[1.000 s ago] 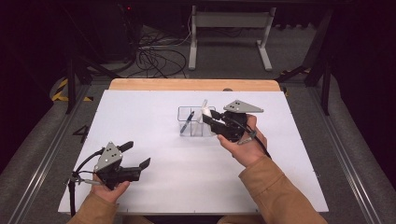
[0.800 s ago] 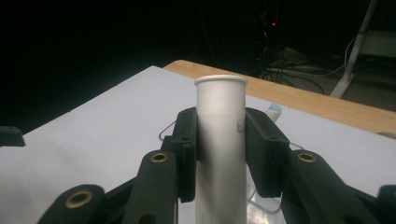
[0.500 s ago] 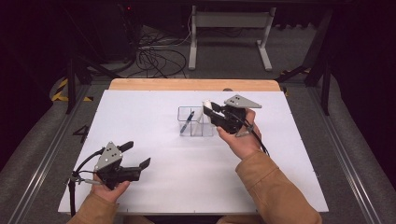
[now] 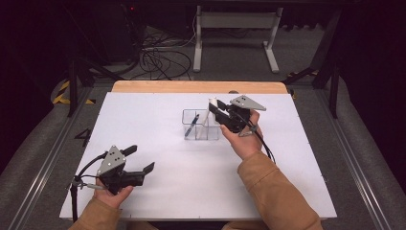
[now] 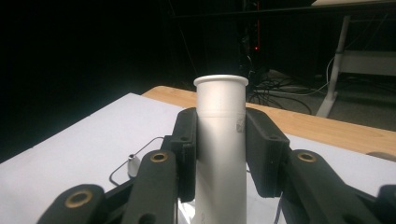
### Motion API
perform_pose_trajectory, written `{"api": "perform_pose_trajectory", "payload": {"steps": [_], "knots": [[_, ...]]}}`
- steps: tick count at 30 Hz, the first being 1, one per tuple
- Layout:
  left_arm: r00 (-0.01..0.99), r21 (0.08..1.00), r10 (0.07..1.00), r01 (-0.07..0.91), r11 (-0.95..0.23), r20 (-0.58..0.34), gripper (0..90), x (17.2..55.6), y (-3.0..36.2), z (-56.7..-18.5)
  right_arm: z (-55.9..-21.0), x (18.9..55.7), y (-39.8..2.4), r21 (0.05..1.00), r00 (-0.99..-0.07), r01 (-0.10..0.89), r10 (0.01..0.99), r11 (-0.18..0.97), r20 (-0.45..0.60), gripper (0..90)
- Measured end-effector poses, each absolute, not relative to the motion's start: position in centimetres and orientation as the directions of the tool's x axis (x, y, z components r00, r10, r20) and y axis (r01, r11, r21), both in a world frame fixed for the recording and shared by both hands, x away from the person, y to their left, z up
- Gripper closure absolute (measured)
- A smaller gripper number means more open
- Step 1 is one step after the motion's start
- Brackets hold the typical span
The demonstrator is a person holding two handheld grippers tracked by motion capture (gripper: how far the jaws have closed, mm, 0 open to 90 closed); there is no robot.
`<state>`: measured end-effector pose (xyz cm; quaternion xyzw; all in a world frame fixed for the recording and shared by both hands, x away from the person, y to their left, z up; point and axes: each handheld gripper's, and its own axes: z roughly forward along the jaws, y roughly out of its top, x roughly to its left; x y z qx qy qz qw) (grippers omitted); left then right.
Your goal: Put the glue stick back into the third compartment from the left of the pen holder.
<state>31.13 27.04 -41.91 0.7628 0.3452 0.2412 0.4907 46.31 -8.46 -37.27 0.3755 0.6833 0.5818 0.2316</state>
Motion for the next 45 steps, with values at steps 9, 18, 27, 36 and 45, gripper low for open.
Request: {"api": "perform_pose_trajectory", "payload": {"steps": [9,18,27,36,45], "knots": [[0.645,0.915,0.763,0.29,-0.281,0.03,15.5,31.2,27.1,-41.9,-38.0,46.8,-8.0,0.971,-0.596,0.235,0.796,0.046,0.107,67.2],[0.646,0.915,0.763,0.288,-0.282,0.032,15.5,31.2,27.1,-41.9,-38.2,47.0,-8.1,0.97,-0.6,0.234,0.795,0.064,0.092,53.6],[0.644,0.916,0.764,0.287,-0.282,0.034,15.4,31.1,27.1,-41.9,-37.1,46.1,-9.0,0.973,-0.615,0.203,0.787,0.108,0.041,35.3],[0.644,0.917,0.764,0.284,-0.28,0.034,15.4,31.2,27.1,-41.8,-36.1,44.7,-9.2,0.983,-0.641,0.134,0.767,0.128,-0.012,32.7],[0.643,0.92,0.765,0.279,-0.276,0.035,15.4,31.1,27.2,-41.7,-35.1,43.3,-10.0,0.984,-0.678,0.107,0.734,0.145,-0.034,28.2]]}}
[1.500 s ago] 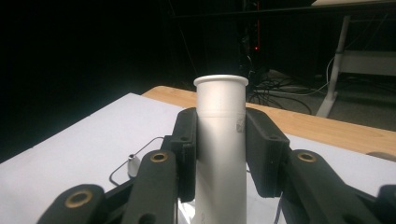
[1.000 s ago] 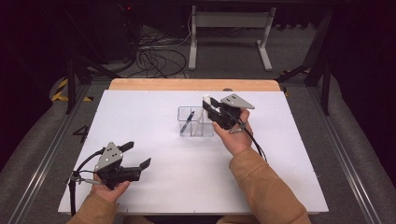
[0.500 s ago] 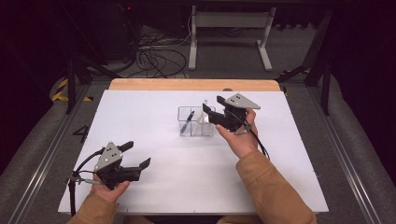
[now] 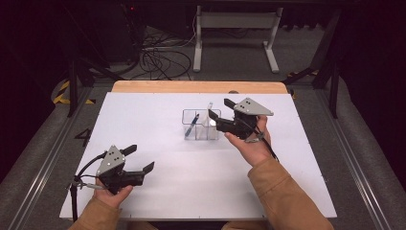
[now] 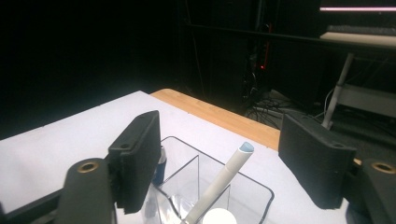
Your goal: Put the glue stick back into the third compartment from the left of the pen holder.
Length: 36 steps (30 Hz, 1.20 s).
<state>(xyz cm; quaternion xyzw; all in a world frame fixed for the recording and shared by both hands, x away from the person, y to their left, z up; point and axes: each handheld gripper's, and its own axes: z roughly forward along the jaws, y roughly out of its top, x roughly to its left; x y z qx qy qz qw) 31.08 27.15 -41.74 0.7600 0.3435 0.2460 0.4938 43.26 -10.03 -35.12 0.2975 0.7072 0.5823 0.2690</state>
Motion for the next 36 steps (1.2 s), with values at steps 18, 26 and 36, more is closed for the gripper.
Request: {"api": "perform_pose_trajectory", "payload": {"steps": [18,26,36], "knots": [[0.642,0.925,0.765,0.267,-0.271,0.039,15.3,30.9,27.2,-41.5,-35.2,39.3,-14.7,0.981,-0.712,0.071,0.698,0.183,-0.079,21.5],[0.643,0.927,0.765,0.266,-0.264,0.033,15.3,30.8,27.1,-41.5,-36.7,38.1,-16.5,0.975,-0.716,0.088,0.693,0.203,-0.079,20.6],[0.647,0.929,0.761,0.252,-0.271,0.047,15.2,30.5,27.0,-41.4,-38.9,36.7,-18.5,0.965,-0.738,0.095,0.668,0.243,-0.095,16.5]]}}
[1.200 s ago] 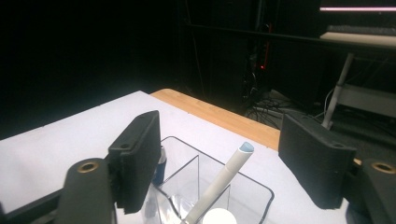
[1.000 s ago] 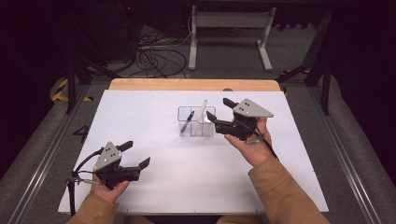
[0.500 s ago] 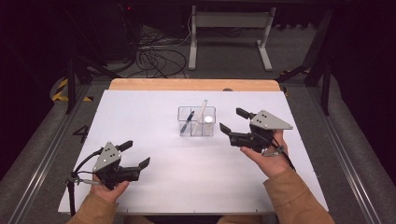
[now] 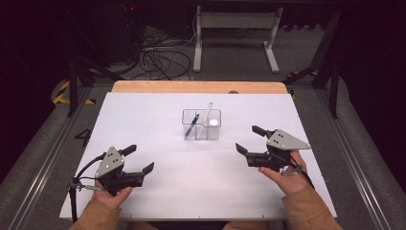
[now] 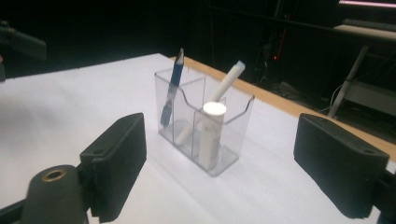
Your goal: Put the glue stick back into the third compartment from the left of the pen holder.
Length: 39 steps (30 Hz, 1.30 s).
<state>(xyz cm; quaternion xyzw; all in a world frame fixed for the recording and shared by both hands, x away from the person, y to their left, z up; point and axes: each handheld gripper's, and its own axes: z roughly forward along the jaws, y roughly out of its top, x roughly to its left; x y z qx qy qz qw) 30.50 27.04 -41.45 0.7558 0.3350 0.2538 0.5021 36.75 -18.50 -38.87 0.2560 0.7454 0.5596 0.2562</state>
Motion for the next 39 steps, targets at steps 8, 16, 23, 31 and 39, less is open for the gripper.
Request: {"api": "perform_pose_trajectory", "payload": {"steps": [8,16,23,31,39], "knots": [[0.649,0.929,0.758,0.24,-0.284,0.064,15.0,30.2,27.0,-41.4,-41.2,36.1,-19.6,0.955,-0.754,0.14,0.653,0.263,-0.069,13.7],[0.654,0.929,0.753,0.229,-0.291,0.075,14.8,29.8,27.2,-41.4,-42.7,35.2,-20.7,0.957,-0.755,0.171,0.655,0.236,-0.027,13.5],[0.671,0.933,0.739,0.225,-0.281,0.061,14.7,29.6,27.1,-41.6,-44.4,34.2,-21.2,0.947,-0.765,0.18,0.643,0.268,-0.036,13.5],[0.685,0.932,0.723,0.197,-0.304,0.091,14.5,29.1,26.9,-42.0,-45.0,34.5,-21.9,0.945,-0.752,0.212,0.659,0.249,-0.005,13.5],[0.688,0.932,0.724,0.227,-0.281,0.051,14.1,29.6,26.8,-42.3,-45.0,34.6,-22.1,0.946,-0.741,0.213,0.672,0.244,-0.006,12.8]]}}
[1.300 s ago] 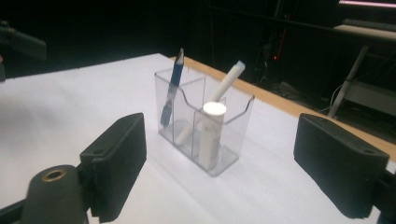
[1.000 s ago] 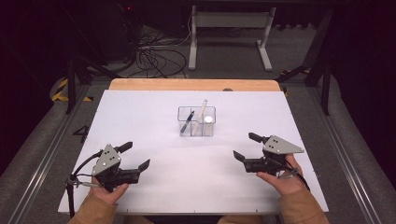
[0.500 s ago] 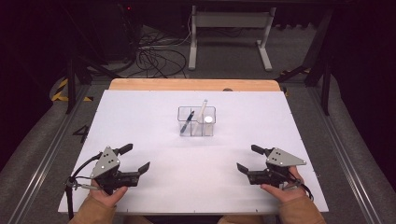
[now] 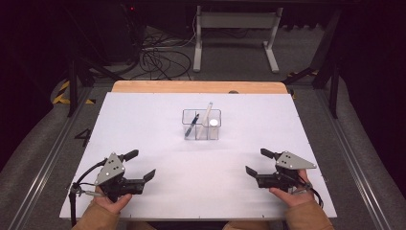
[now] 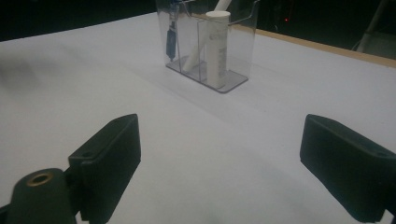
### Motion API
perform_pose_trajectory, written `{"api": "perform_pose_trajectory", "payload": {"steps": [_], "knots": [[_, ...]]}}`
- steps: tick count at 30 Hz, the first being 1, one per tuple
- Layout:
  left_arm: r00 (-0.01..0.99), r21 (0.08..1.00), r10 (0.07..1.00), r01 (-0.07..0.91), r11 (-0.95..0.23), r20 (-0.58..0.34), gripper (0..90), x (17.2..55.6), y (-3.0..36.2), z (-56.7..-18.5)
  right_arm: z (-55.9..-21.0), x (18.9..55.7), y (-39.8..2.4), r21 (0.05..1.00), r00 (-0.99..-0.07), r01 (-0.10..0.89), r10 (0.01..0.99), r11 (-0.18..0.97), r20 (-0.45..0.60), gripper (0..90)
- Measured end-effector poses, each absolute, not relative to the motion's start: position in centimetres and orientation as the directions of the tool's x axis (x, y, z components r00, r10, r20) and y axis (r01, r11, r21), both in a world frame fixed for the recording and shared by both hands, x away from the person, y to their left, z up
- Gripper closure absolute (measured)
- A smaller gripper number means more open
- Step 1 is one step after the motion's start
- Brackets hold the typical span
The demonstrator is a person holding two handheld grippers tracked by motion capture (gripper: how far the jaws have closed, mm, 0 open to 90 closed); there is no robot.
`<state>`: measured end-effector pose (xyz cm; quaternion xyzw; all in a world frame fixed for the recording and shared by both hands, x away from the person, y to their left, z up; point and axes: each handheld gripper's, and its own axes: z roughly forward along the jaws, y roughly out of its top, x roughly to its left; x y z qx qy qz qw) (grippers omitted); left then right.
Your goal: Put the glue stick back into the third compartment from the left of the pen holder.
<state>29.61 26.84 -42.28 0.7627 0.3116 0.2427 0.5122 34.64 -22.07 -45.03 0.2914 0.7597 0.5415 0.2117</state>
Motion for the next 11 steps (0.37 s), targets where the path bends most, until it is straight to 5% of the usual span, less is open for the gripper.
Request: {"api": "perform_pose_trajectory", "payload": {"steps": [11], "knots": [[0.691,0.929,0.719,0.216,-0.3,0.072,14.3,29.66,26.59,-42.5,-45.01,34.79,-22.16,0.942,-0.726,0.227,0.688,0.247,-0.006,12.9]]}}
